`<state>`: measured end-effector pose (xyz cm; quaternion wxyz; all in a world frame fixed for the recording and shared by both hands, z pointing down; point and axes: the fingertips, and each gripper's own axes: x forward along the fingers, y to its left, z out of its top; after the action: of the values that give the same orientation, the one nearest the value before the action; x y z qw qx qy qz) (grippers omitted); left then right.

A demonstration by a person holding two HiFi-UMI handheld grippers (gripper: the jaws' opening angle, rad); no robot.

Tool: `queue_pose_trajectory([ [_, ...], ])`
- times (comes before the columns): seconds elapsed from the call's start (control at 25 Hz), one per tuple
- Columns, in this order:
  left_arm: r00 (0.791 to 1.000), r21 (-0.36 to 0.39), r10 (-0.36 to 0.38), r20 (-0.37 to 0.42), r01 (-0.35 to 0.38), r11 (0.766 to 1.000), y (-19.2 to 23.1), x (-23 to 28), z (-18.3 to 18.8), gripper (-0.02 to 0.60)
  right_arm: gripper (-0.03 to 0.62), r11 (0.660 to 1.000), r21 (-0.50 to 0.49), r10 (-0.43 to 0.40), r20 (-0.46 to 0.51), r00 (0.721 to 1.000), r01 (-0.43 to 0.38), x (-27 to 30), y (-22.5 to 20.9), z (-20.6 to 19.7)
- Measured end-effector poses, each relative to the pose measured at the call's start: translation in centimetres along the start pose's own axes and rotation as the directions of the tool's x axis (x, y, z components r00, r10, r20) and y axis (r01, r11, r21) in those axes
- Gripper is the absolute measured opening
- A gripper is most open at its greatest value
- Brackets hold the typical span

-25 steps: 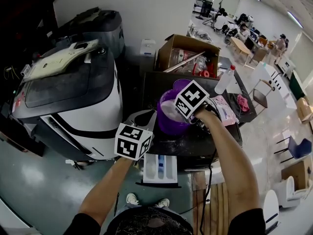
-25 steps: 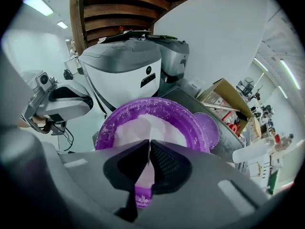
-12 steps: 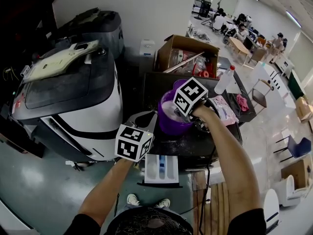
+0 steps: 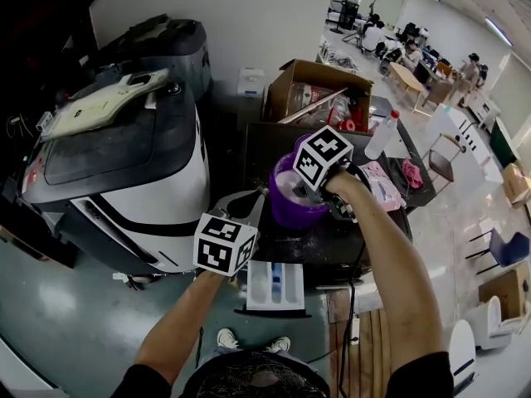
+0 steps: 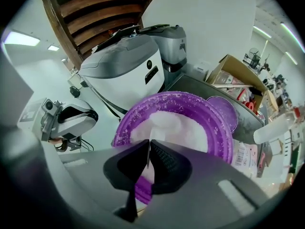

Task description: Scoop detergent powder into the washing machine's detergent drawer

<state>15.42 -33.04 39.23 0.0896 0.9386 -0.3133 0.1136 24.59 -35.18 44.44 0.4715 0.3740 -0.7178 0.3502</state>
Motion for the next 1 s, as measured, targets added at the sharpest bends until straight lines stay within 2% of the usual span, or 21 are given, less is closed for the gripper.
queue_pose_trajectory([
  [0.44, 1.0, -0.004, 0.01, 0.002, -0.01, 1.0, 0.6, -0.2, -0.1, 0.0, 0.038, 0.99, 0.074, 0.122, 0.01, 0.992, -0.123, 0.0, 1.2, 0.7],
  [0.6, 1.0, -0.006, 0.016, -0.001, -0.016, 1.0, 0.9, -0.4, -0.1, 0.0, 0.038, 0.984, 0.099, 0.144, 0.022, 0.989, -0.146, -0.3, 1.2, 0.8],
  [1.0, 1.0, -0.001, 0.004, -0.008, -0.004, 1.0, 0.8, -0.2, -0.4, 0.0, 0.038, 0.962, 0.174, 0.187, 0.142, 0.972, -0.21, -1.4, 0.7, 1.2],
])
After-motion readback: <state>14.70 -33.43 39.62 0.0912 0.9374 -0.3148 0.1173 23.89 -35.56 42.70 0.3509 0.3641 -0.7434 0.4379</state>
